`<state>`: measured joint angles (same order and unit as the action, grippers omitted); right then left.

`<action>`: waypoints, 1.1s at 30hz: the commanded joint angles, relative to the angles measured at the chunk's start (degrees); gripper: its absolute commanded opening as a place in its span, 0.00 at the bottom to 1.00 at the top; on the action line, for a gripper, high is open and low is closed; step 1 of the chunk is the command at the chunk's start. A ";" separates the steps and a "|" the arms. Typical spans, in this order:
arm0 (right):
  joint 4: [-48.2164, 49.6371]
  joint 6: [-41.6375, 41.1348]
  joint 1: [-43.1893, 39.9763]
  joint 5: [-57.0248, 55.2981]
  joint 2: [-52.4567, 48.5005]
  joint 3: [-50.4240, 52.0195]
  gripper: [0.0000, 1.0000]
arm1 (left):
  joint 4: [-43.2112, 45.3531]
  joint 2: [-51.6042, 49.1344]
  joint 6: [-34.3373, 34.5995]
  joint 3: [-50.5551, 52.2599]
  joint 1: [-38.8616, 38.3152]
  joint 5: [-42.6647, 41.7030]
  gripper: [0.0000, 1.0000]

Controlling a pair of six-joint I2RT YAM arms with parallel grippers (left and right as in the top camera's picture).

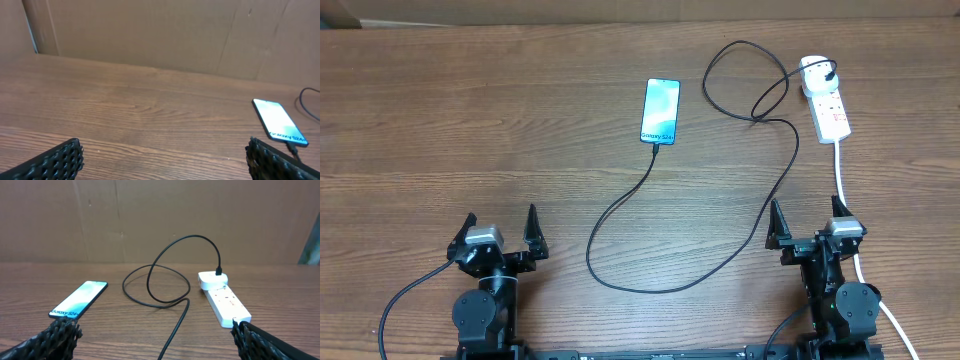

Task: Plug charger to phone and switch on socket

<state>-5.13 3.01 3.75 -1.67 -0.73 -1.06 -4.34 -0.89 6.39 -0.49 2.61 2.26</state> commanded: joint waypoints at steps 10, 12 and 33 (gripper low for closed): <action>0.35 0.07 -0.24 0.31 0.57 0.61 1.00 | 0.02 0.72 -6.64 0.24 -2.71 0.92 1.00; 0.35 0.07 -0.24 0.31 0.57 0.61 1.00 | 0.02 0.72 -6.64 0.24 -2.67 0.90 1.00; 0.35 0.07 -0.24 0.31 0.57 0.61 1.00 | -0.09 0.72 -2.56 0.24 -0.39 0.66 1.00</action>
<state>-5.13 2.98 3.75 -1.67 -0.73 -1.06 -4.36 -0.89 3.22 -0.49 2.02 2.42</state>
